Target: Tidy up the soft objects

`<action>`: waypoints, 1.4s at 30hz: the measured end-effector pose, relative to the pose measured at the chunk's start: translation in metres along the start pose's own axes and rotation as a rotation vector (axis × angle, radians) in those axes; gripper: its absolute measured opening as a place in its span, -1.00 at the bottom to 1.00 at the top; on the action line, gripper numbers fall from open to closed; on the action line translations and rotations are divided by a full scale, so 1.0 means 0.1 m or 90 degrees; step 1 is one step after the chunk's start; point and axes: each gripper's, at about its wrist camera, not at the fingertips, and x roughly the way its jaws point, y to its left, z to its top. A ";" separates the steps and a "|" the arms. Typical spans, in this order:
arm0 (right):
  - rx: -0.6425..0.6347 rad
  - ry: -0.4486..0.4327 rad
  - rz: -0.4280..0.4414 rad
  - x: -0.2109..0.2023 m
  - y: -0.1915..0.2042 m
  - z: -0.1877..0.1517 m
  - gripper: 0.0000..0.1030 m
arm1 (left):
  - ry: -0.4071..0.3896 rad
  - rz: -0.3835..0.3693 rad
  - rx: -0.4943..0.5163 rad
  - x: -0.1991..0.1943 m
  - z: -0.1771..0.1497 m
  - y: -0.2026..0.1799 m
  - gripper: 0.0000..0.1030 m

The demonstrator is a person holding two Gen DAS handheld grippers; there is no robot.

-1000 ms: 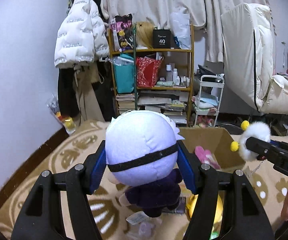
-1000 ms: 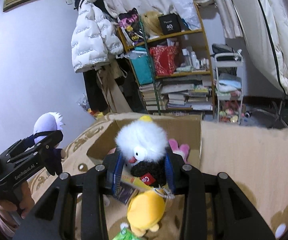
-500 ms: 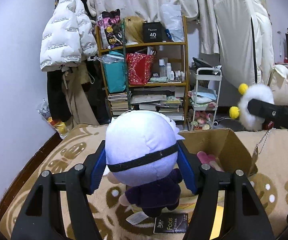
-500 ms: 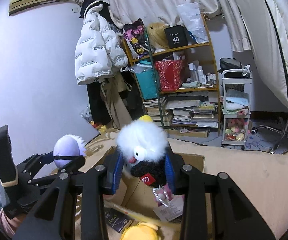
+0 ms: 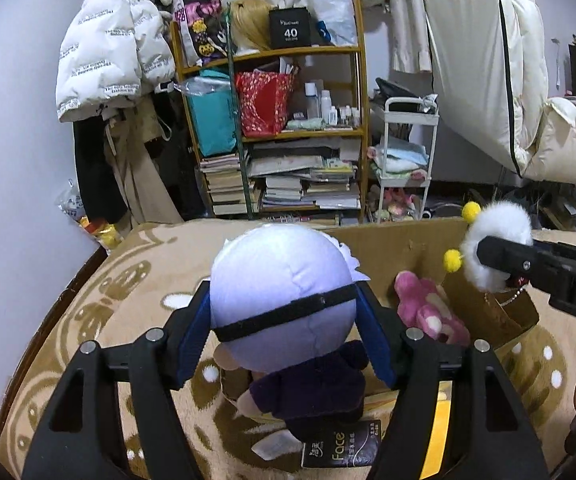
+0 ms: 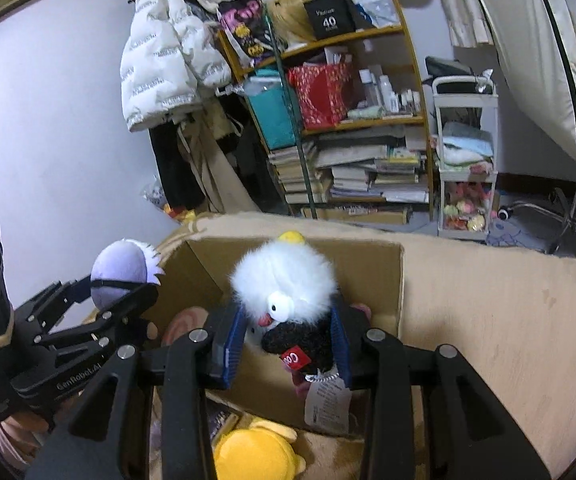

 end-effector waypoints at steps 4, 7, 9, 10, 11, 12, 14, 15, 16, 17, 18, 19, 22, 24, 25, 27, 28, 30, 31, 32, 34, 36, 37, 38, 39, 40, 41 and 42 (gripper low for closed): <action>0.007 0.017 -0.007 0.00 -0.03 -0.06 -0.18 | 0.001 0.011 0.002 -0.03 -0.02 -0.01 0.48; 0.009 0.013 -0.011 -0.06 -0.03 -0.07 -0.18 | -0.001 0.017 0.002 -0.09 -0.02 -0.01 0.70; 0.012 0.011 -0.014 -0.10 -0.03 -0.07 -0.14 | -0.001 0.024 0.001 -0.14 -0.04 0.00 0.72; 0.014 0.010 -0.015 -0.13 -0.02 -0.07 -0.10 | 0.001 0.028 0.001 -0.16 -0.05 0.01 0.77; 0.017 0.008 -0.016 -0.16 -0.02 -0.08 -0.05 | 0.005 0.034 -0.002 -0.19 -0.06 0.02 0.87; 0.018 0.007 -0.017 -0.19 -0.02 -0.08 -0.03 | 0.010 0.039 -0.009 -0.21 -0.07 0.04 0.90; 0.023 0.002 -0.021 -0.27 0.00 -0.11 0.08 | 0.012 0.039 -0.024 -0.27 -0.07 0.09 0.93; 0.027 0.000 -0.022 -0.32 0.02 -0.12 0.11 | 0.013 0.035 -0.031 -0.31 -0.08 0.10 0.93; 0.028 0.000 -0.023 -0.35 0.03 -0.13 0.18 | 0.014 0.036 -0.036 -0.35 -0.09 0.12 0.93; 0.027 0.000 -0.027 -0.39 0.05 -0.14 0.27 | 0.014 0.038 -0.041 -0.40 -0.10 0.13 0.94; 0.025 0.000 -0.032 -0.42 0.07 -0.16 0.32 | 0.013 0.039 -0.043 -0.43 -0.11 0.14 0.94; 0.022 -0.001 -0.037 -0.46 0.10 -0.17 0.40 | 0.012 0.041 -0.043 -0.49 -0.12 0.15 0.94; 0.006 0.005 -0.040 -0.55 0.19 -0.20 0.48 | 0.012 0.045 -0.036 -0.63 -0.15 0.16 0.96; -0.001 0.010 -0.039 -0.60 0.25 -0.20 0.67 | 0.019 0.050 -0.032 -0.72 -0.18 0.15 0.97; -0.004 0.009 -0.036 -0.63 0.27 -0.21 0.74 | 0.024 0.049 -0.032 -0.76 -0.19 0.16 0.98; -0.012 0.009 -0.033 -0.69 0.34 -0.24 0.80 | 0.031 0.046 -0.034 -0.85 -0.23 0.15 0.98; -0.017 0.009 -0.036 -0.72 0.38 -0.25 0.89 | 0.036 0.043 -0.033 -0.89 -0.25 0.15 0.98; -0.023 0.002 -0.040 -0.79 0.45 -0.29 0.98 | 0.048 0.042 -0.030 -0.97 -0.29 0.14 0.98; -0.025 -0.001 -0.038 -0.82 0.47 -0.31 0.99 | 0.054 0.041 -0.029 -0.99 -0.31 0.14 0.98; -0.028 0.000 -0.036 -0.85 0.50 -0.34 1.00 | 0.058 0.040 -0.030 -1.02 -0.33 0.14 0.98; -0.032 0.004 -0.035 -0.89 0.55 -0.39 1.00 | 0.069 0.034 -0.040 -1.10 -0.39 0.16 0.98; -0.038 0.010 -0.038 -0.92 0.59 -0.44 1.00 | 0.082 0.031 -0.047 -1.14 -0.45 0.17 0.98; -0.040 0.013 -0.042 -0.94 0.60 -0.47 1.00 | 0.086 0.032 -0.047 -1.16 -0.47 0.18 0.98; -0.041 0.016 -0.044 -0.95 0.61 -0.50 1.00 | 0.091 0.034 -0.045 -1.18 -0.49 0.18 0.98; -0.041 0.018 -0.045 -0.97 0.62 -0.52 1.00 | 0.097 0.040 -0.041 -1.20 -0.52 0.18 0.98; -0.039 0.021 -0.044 -0.98 0.62 -0.55 1.00 | 0.102 0.047 -0.039 -1.22 -0.53 0.18 0.98; -0.038 0.024 -0.044 -1.00 0.63 -0.57 1.00 | 0.108 0.059 -0.036 -1.24 -0.56 0.18 0.98; -0.037 0.027 -0.044 -1.01 0.63 -0.59 1.00 | 0.114 0.064 -0.035 -1.25 -0.59 0.19 0.98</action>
